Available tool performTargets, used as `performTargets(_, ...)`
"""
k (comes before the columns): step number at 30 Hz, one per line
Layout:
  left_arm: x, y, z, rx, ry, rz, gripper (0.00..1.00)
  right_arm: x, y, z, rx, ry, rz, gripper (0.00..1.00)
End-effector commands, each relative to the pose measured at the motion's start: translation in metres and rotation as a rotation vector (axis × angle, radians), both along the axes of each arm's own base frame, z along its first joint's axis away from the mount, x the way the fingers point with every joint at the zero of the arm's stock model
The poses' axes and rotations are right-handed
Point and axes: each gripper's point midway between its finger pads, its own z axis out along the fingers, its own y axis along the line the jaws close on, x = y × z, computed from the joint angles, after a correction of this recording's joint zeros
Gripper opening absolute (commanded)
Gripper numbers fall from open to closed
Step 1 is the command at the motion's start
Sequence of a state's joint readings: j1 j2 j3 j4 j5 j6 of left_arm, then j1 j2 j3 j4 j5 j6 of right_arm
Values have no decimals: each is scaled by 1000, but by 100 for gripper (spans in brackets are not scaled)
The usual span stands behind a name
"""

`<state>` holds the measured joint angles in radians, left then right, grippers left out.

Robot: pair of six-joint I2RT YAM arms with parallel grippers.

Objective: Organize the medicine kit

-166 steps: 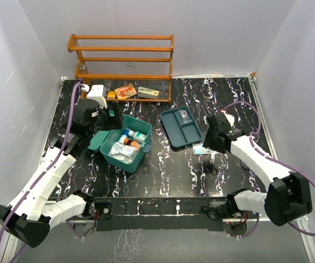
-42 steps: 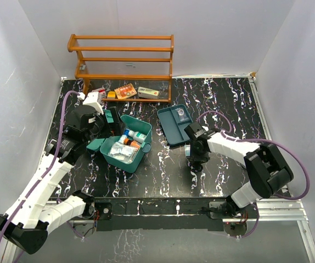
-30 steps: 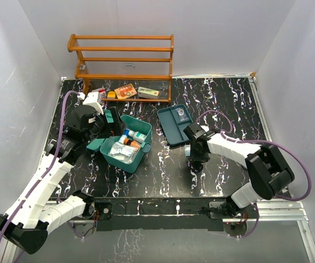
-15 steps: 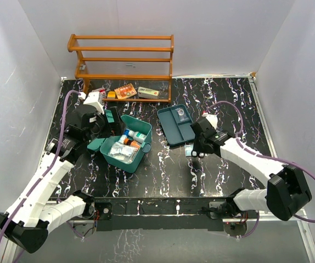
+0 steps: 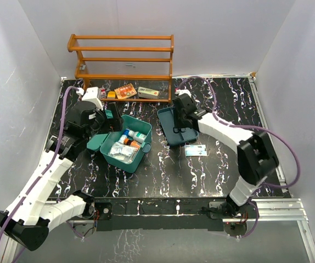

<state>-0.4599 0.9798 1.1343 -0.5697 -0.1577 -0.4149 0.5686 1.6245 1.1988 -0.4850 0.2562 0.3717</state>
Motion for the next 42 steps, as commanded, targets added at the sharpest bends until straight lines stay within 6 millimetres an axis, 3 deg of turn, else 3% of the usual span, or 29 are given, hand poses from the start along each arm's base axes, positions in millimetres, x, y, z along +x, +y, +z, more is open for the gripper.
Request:
performTargets(1, 10, 7, 28, 17, -76, 35, 99, 34, 34, 11, -15, -49, 179, 0)
performTargets(7, 29, 2, 39, -55, -91, 110, 99, 22, 49, -27, 8, 74, 268, 0)
performTargets(12, 40, 0, 32, -75, -26, 178, 99, 8, 52, -51, 16, 159, 306, 0)
performTargets(20, 48, -18, 25, -108, -47, 96, 99, 18, 49, -62, -27, 190, 295, 0)
performTargets(25, 51, -19, 27, -106, -104, 74, 99, 17, 46, -72, -51, 216, 298, 0)
performTargets(29, 56, -18, 26, -65, -106, 64, 99, 22, 45, -65, -60, 208, 283, 1)
performTargets(37, 62, -26, 28, -16, -124, -8, 99, 32, 49, -28, 2, 143, 199, 27)
performTargets(42, 59, -32, 28, -10, -129, -64, 99, 34, 33, -10, 32, 105, 63, 36)
